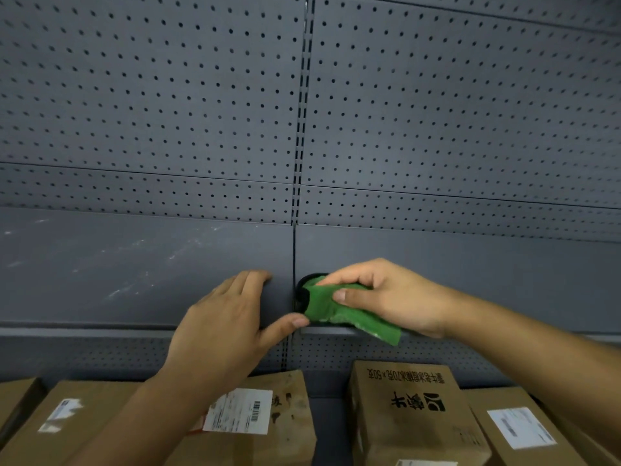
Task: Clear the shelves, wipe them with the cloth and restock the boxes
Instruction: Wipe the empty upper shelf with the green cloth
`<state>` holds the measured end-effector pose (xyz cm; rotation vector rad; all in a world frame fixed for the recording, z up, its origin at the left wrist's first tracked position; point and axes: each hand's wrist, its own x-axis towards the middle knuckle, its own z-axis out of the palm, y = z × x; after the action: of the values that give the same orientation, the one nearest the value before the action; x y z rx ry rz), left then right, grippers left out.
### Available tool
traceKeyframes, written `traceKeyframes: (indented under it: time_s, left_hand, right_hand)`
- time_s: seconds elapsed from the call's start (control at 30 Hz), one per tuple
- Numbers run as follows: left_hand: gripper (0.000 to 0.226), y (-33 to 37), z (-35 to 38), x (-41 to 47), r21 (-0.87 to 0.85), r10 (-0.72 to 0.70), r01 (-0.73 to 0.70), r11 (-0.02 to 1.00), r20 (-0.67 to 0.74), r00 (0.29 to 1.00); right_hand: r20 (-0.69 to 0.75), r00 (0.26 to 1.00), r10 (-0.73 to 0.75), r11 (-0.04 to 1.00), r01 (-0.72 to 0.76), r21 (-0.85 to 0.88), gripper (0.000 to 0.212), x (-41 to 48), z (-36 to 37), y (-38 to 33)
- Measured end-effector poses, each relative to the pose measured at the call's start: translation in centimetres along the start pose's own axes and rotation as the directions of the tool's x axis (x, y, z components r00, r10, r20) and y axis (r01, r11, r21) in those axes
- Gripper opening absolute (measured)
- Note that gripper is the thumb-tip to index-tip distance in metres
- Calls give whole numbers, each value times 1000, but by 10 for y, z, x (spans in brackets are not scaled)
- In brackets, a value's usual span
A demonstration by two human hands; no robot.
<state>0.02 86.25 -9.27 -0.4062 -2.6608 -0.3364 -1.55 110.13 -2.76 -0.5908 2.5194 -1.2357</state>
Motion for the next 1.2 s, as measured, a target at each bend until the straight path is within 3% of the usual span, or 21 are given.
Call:
traceKeyframes:
  time_s: [0.1, 0.23, 0.33, 0.5, 0.8, 1.0, 1.2]
  left_hand:
    - [105, 1, -2, 0, 8, 18, -18, 1000, 17, 1000]
    - [103, 1, -2, 0, 10, 26, -26, 1000, 26, 999]
    - [103, 2, -4, 0, 24, 26, -26, 999, 27, 999]
    - [103, 1, -4, 3, 18, 43, -44, 999, 34, 998]
    - [94, -21, -14, -3, -1, 62, -62, 998, 49, 997]
    - [90, -40, -13, -7, 12, 24, -25, 1000, 24, 999]
    - [68, -40, -8, -6, 27, 7, -6, 1000, -14, 1000]
  right_hand:
    - [15, 1000, 2, 995, -4, 99, 25, -12, -2, 1]
    - [28, 999, 39, 900, -47, 434, 22, -20, -7, 7]
    - [-108, 994, 19, 779, 53, 625, 25, -23, -11, 12]
    - [-358, 926, 118, 636, 206, 744, 38, -21, -24, 9]
    - [-592, 774, 225, 721, 277, 636, 39, 4, -63, 15]
    - [-657, 710, 254, 858, 149, 492, 41, 51, -91, 29]
    - [-652, 733, 194, 972, -54, 228, 40, 92, -94, 44]
